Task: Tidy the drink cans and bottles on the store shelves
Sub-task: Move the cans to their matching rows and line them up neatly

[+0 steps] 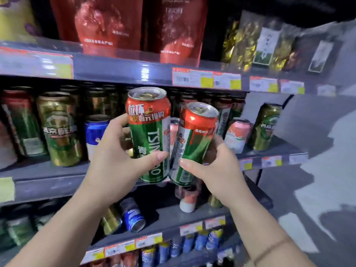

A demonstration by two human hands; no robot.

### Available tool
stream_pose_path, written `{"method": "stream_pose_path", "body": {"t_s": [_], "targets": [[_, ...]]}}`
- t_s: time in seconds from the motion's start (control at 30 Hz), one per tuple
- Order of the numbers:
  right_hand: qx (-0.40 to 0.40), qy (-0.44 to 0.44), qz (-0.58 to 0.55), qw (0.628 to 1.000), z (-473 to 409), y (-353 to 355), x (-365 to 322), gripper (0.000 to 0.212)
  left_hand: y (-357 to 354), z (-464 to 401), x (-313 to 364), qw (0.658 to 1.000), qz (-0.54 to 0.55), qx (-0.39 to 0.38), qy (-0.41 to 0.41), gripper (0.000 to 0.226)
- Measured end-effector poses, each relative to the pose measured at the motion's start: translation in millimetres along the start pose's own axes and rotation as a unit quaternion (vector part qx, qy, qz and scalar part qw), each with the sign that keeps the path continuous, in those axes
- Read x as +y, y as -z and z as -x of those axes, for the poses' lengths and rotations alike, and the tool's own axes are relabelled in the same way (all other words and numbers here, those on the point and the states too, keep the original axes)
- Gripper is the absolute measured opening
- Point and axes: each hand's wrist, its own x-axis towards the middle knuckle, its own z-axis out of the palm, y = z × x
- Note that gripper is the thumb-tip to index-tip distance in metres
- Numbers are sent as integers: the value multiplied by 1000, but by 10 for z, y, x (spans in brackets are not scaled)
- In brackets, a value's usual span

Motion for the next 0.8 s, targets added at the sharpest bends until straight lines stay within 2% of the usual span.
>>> {"method": "stream_pose_path", "body": {"t_s": [0.17,0.3,0.4,0.57,0.8], "targets": [[44,-15,-2,999,-157,925,389,64,-998,-71,120,999,41,-17,18,80],[100,-31,-32,994,-288,1456,749,68,-1591,-132,204,998,48,-26,34,60],[123,-38,-46,991,-383,1698,957,65,-1968,-227,292,999,34,-5,39,59],[102,-43,-43,993,-490,1872,1088,78,-2321,-504,292,995,-85,17,55,68],[99,-28,-23,994,-625,1846,1092,69,-2501,-784,155,974,-210,35,78,77]]}}
